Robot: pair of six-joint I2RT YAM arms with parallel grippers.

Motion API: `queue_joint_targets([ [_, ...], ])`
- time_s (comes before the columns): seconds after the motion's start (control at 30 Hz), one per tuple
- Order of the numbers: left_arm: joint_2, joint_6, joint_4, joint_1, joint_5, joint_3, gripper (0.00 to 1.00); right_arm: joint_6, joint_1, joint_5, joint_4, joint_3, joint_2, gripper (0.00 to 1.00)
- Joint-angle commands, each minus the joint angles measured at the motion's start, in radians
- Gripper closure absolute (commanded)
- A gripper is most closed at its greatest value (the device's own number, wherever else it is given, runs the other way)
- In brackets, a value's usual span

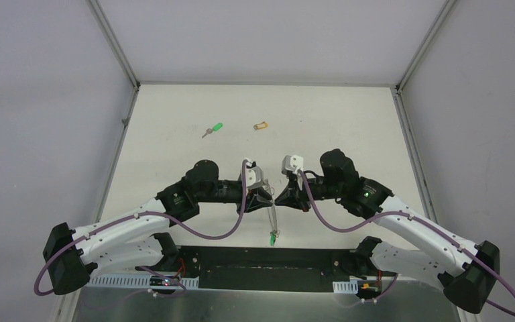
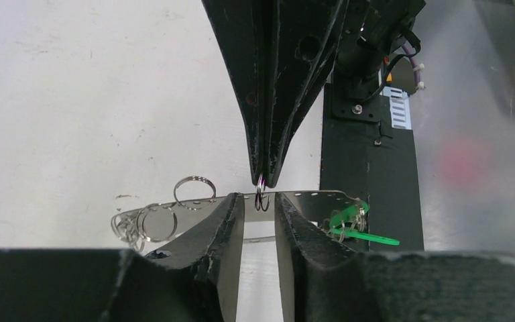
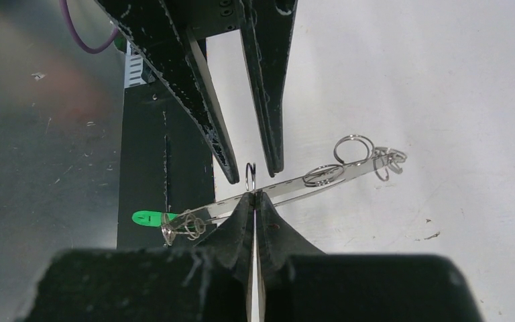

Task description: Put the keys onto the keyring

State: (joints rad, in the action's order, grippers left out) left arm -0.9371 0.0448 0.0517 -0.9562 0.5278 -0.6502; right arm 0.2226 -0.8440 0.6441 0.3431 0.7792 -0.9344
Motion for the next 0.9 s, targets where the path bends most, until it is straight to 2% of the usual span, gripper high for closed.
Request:
queue_joint_targets([
  [0.0, 0.000, -0.009, 0.083, -0.008, 0.034, -0.025, 0.78, -0.014, -0.001, 0.002, -0.035, 0.048, 0.000, 1.00],
  [0.17, -0.005, -0.008, 0.083, -0.008, 0.040, -0.021, 0.80, -0.016, -0.002, -0.001, -0.038, 0.050, -0.001, 1.00],
  [0.37, -0.008, -0.010, 0.074, -0.008, 0.028, -0.017, 0.71, -0.019, -0.002, -0.004, -0.041, 0.051, 0.000, 1.00],
  [0.6, -0.014, -0.006, 0.028, -0.008, 0.011, -0.027, 0.73, -0.024, -0.002, -0.013, -0.041, 0.048, 0.004, 1.00],
  [0.73, -0.012, -0.008, -0.002, -0.009, -0.011, -0.037, 0.69, -0.024, -0.001, -0.013, -0.040, 0.050, 0.006, 1.00],
  [0.87, -0.001, -0.010, -0.015, -0.008, -0.030, -0.039, 0.69, -0.026, -0.001, -0.012, -0.042, 0.049, 0.004, 1.00],
])
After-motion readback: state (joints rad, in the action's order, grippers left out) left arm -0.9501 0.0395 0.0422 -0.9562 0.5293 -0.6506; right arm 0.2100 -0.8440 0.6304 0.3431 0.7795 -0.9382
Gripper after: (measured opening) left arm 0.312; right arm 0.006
